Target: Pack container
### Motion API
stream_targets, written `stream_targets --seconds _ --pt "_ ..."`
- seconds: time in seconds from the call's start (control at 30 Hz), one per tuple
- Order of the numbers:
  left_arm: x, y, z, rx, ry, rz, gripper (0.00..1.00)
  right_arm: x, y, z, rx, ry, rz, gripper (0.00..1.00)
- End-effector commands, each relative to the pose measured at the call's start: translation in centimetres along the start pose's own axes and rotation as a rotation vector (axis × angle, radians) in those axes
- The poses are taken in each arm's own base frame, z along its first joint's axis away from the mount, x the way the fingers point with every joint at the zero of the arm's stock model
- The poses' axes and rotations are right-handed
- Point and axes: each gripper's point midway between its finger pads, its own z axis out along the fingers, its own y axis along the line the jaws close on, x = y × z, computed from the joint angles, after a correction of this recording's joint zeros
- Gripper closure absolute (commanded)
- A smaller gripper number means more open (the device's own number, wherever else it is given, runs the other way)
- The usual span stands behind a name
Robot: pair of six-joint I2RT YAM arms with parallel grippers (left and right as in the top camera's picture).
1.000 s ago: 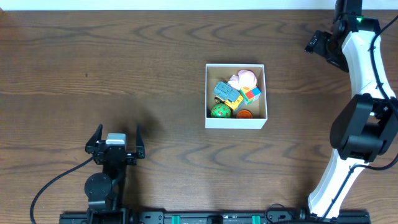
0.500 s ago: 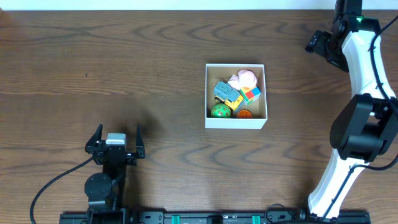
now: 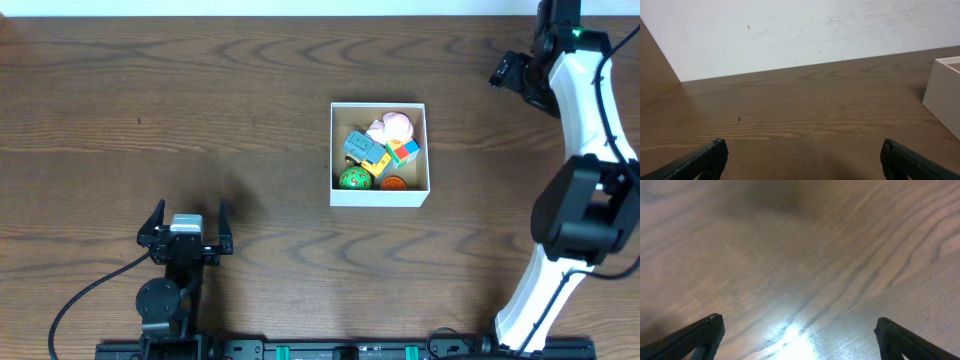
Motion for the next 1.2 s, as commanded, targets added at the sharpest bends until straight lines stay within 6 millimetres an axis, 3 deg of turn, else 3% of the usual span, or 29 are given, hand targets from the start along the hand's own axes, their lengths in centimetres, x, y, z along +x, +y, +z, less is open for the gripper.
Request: stream_targets --seconds 0.0,0.2,0.57,0.87,1.17 --pt "1.5 -0.2 0.0 0.01 0.047 0.003 0.02 -0.6 0.3 -4.9 -0.018 -0.147 -0.014 0.01" --pt "1.5 -0.2 0.0 0.01 0.047 0.003 0.02 1.5 0.2 -8.6 -0.13 -0.391 -0.077 0.01" --pt "1.5 -0.2 0.0 0.01 0.048 0.003 0.02 8.7 -3.6 -12.6 -0.33 -0.703 -0.009 0.01" --pt "1.5 -0.2 0.0 0.01 0.047 0.003 0.02 14.8 -5.7 -12.5 -0.48 -0.895 0.01 0.01" --pt "1.5 -0.2 0.0 0.01 0.047 0.003 0.02 19.1 -5.1 -10.8 -0.526 -0.916 -0.095 0.01"
